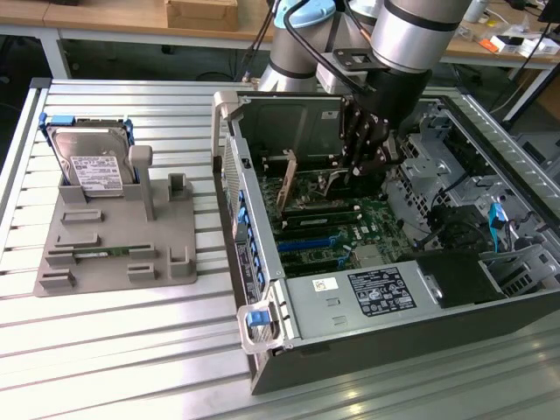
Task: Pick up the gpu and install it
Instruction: 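Insert the gpu into the slot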
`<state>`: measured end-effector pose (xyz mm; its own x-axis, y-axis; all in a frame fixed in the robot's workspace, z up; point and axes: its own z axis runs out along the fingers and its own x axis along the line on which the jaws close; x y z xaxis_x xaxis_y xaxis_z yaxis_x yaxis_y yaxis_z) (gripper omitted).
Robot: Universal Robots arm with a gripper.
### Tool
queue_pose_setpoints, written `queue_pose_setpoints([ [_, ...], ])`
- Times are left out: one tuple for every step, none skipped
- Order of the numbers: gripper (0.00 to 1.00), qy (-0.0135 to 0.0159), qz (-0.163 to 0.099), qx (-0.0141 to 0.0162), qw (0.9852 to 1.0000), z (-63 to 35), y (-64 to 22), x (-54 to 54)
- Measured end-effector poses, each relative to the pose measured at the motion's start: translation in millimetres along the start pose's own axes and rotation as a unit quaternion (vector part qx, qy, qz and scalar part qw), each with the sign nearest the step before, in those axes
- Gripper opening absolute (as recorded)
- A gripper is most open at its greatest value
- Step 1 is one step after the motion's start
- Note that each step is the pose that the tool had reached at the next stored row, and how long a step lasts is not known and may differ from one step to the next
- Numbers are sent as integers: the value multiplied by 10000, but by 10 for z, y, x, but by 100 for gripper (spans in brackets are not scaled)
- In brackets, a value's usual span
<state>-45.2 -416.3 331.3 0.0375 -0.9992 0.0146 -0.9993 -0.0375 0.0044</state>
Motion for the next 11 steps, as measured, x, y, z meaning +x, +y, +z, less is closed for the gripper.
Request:
queue_pose_setpoints([
  [26,14,50,-1,10000,5,0,0],
  [26,18,51,-2,10000,6,1,2],
  [26,23,52,-1,10000,10,1,7],
  [26,28,55,-2,10000,16,2,25],
  [26,33,75,-2,10000,23,3,42],
  [26,44,107,-3,9999,33,4,56],
  [26,61,219,-6,9997,49,4,58],
  [26,72,267,-7,9996,58,4,60],
  [26,79,272,-7,9996,75,9,91],
  [26,79,273,-7,9996,86,13,113],
  [26,79,273,-7,9996,100,21,136],
])
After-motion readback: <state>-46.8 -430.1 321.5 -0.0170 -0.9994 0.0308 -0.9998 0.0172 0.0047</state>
